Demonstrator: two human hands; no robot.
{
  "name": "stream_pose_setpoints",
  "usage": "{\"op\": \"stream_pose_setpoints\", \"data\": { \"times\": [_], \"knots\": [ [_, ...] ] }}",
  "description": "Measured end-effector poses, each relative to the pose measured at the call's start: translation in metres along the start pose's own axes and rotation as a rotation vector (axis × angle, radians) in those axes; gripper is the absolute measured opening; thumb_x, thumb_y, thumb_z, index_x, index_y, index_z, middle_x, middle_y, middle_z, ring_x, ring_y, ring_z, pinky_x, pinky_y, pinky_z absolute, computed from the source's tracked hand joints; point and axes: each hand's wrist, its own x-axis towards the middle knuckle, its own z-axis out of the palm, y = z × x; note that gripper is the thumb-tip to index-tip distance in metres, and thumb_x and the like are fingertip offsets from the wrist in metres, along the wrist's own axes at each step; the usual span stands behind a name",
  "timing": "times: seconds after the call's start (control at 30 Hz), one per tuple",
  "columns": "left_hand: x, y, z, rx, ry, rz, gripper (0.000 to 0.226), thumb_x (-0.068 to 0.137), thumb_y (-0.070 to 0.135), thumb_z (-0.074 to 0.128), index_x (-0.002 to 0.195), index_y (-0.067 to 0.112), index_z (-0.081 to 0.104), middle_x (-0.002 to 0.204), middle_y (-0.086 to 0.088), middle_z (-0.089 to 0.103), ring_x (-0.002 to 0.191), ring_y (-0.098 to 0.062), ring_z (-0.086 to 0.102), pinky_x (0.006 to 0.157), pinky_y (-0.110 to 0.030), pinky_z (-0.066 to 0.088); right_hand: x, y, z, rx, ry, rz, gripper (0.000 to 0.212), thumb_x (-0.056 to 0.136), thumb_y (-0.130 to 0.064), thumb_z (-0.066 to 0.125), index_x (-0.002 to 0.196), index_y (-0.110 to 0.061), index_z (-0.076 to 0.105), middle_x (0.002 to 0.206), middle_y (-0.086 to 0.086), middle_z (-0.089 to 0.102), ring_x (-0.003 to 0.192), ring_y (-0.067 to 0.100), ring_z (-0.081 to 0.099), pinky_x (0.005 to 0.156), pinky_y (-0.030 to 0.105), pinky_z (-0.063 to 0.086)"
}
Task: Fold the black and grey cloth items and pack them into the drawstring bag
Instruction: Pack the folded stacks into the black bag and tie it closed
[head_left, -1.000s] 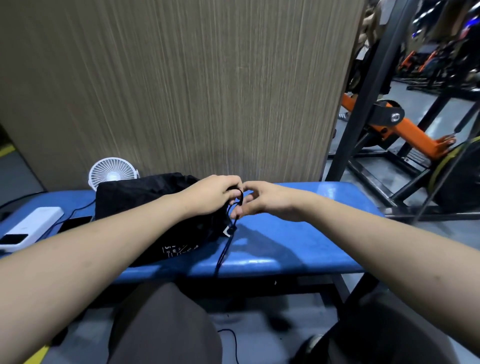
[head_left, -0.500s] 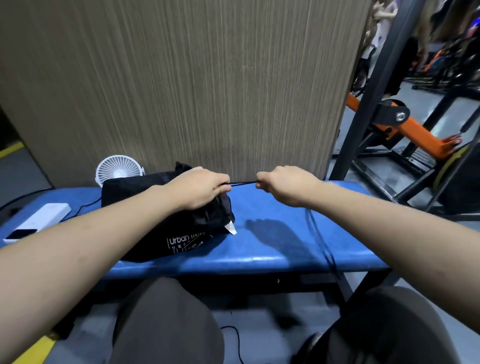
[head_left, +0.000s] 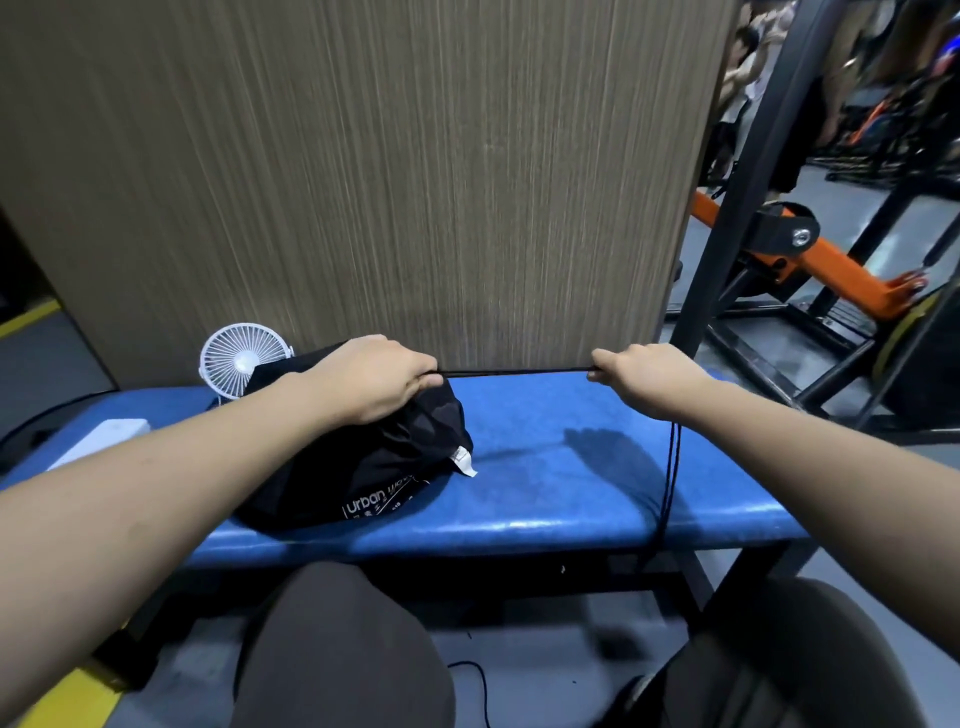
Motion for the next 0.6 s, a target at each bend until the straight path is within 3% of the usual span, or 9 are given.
{"op": "stream_pose_setpoints", "data": {
  "times": [0.07, 0.17, 0.23, 0.3, 0.37, 0.5, 0.57, 0.6],
  "knots": [
    [0.002, 0.005, 0.001, 0.007, 0.011, -0.008, 0.038, 0.107, 0.041, 0.032, 0.095, 0.015, 0.056, 0.095, -0.006, 0.07, 0.097, -0.03, 0.061, 0.071, -0.028, 0.02, 0.003, -0.009, 0.004, 0.069, -0.046, -0.023, 0.038, 0.1, -0.053, 0.047, 0.112, -0.017, 0.047, 0.097, 0.009, 0.067, 0.098, 0.033, 0.063, 0.073, 0.038, 0.037],
    [0.006, 0.007, 0.008, -0.002, 0.019, 0.002, 0.035, 0.107, 0.041, 0.033, 0.091, 0.018, 0.053, 0.094, -0.007, 0.071, 0.095, -0.032, 0.062, 0.074, -0.031, 0.026, 0.006, -0.033, 0.006, 0.204, -0.104, -0.119, 0.068, 0.08, -0.065, 0.067, 0.13, -0.022, 0.047, 0.115, -0.002, 0.065, 0.114, 0.019, 0.057, 0.093, 0.039, 0.036],
    [0.009, 0.007, 0.014, -0.016, 0.028, 0.03, 0.032, 0.107, 0.041, 0.032, 0.087, 0.02, 0.047, 0.09, -0.005, 0.071, 0.092, -0.031, 0.064, 0.081, -0.033, 0.035, 0.011, -0.058, 0.005, 0.485, -0.106, -0.134, 0.074, 0.075, -0.062, 0.075, 0.132, -0.02, 0.05, 0.125, -0.004, 0.063, 0.12, 0.015, 0.055, 0.104, 0.039, 0.038],
    [0.011, 0.009, 0.016, -0.011, 0.047, 0.062, 0.03, 0.107, 0.041, 0.033, 0.086, 0.022, 0.045, 0.09, -0.003, 0.07, 0.091, -0.029, 0.064, 0.086, -0.035, 0.039, 0.018, -0.087, -0.001, 0.83, -0.104, -0.119, 0.065, 0.078, -0.05, 0.079, 0.129, -0.016, 0.056, 0.128, -0.001, 0.064, 0.121, 0.014, 0.057, 0.108, 0.036, 0.041],
    [0.011, 0.011, 0.016, -0.026, 0.074, 0.075, 0.026, 0.106, 0.039, 0.035, 0.09, 0.023, 0.047, 0.092, -0.002, 0.07, 0.092, -0.026, 0.064, 0.087, -0.036, 0.04, 0.026, -0.116, -0.009, 1.025, -0.128, -0.124, 0.047, 0.085, -0.039, 0.076, 0.12, -0.011, 0.062, 0.118, 0.002, 0.068, 0.111, 0.016, 0.061, 0.103, 0.036, 0.046],
    [0.01, 0.007, 0.014, -0.058, 0.11, 0.058, 0.017, 0.104, 0.03, 0.041, 0.093, 0.022, 0.051, 0.093, -0.002, 0.069, 0.092, -0.026, 0.063, 0.081, -0.034, 0.037, 0.034, -0.152, -0.019, 1.384, -0.259, -0.139, 0.011, 0.1, -0.018, 0.058, 0.101, -0.006, 0.058, 0.084, 0.009, 0.064, 0.075, 0.022, 0.062, 0.079, 0.044, 0.051],
    [0.006, 0.001, 0.015, -0.074, 0.113, 0.038, 0.014, 0.103, 0.024, 0.042, 0.095, 0.019, 0.053, 0.092, -0.004, 0.068, 0.091, -0.028, 0.062, 0.08, -0.034, 0.035, 0.036, -0.16, -0.022, 1.409, -0.276, -0.106, 0.018, 0.104, -0.016, 0.049, 0.086, -0.013, 0.051, 0.069, 0.005, 0.054, 0.056, 0.019, 0.053, 0.063, 0.039, 0.046],
    [0.004, -0.002, 0.015, -0.08, 0.112, 0.03, 0.014, 0.102, 0.021, 0.042, 0.097, 0.018, 0.055, 0.092, -0.005, 0.068, 0.091, -0.029, 0.061, 0.08, -0.034, 0.035, 0.038, -0.161, -0.025, 1.29, -0.229, -0.103, 0.024, 0.105, -0.02, 0.047, 0.082, -0.014, 0.049, 0.068, 0.003, 0.051, 0.056, 0.017, 0.048, 0.06, 0.034, 0.041]
  ]
}}
